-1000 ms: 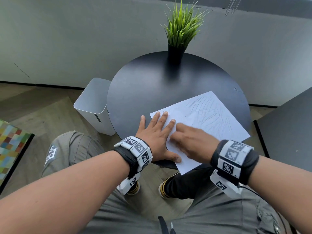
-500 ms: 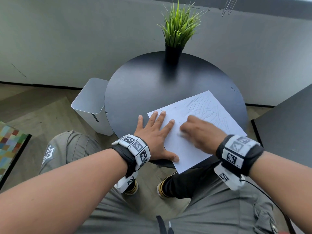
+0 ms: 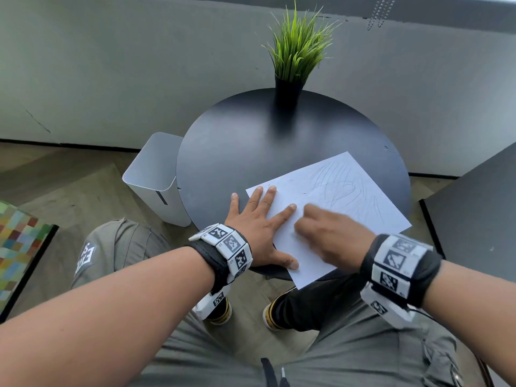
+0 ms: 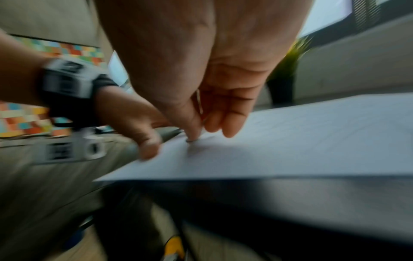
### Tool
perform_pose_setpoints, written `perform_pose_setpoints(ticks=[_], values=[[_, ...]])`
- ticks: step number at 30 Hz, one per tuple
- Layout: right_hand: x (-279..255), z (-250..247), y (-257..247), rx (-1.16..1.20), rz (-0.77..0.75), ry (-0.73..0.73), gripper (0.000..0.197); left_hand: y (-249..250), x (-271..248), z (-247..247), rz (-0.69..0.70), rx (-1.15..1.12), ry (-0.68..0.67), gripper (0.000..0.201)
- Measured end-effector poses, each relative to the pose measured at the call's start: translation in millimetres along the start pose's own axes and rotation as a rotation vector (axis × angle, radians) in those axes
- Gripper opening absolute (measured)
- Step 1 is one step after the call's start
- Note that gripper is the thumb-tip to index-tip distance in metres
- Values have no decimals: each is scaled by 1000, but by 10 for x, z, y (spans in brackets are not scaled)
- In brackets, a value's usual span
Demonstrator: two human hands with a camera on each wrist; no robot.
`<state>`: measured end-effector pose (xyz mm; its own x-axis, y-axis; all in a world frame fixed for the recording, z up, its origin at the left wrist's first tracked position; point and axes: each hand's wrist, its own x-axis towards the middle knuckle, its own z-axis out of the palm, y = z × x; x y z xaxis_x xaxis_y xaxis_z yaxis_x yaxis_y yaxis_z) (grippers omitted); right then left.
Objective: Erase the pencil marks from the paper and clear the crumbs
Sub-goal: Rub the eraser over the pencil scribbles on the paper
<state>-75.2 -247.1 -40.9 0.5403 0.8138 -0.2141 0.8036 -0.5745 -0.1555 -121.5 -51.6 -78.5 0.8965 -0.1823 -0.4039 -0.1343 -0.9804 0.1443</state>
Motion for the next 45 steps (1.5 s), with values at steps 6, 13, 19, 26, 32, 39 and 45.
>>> perform_pose_setpoints(ticks=[6, 13, 19, 26, 32, 39, 45], values=[[56, -63, 327, -16, 234, 71, 24, -7, 9, -5, -2, 10, 3, 122], [-109, 33, -90, -27, -99, -98, 12, 0, 9, -2, -11, 4, 0, 122], [115, -1, 360, 18, 280, 86, 29, -47, -29, -64, -94, 39, 36, 126], [199, -8, 106, 48, 239, 102, 26, -25, -74, -99, -40, 52, 41, 132], [-23, -31, -133, -5, -132, -135, 19, -43, -90, -38, -14, 38, 18, 139], [171, -39, 12, -62, 122, 29, 23, -56, -101, -7, -6, 41, 38, 139], [95, -66, -66, -14, -17, -90, 18, -48, -104, -12, -4, 29, 33, 138]])
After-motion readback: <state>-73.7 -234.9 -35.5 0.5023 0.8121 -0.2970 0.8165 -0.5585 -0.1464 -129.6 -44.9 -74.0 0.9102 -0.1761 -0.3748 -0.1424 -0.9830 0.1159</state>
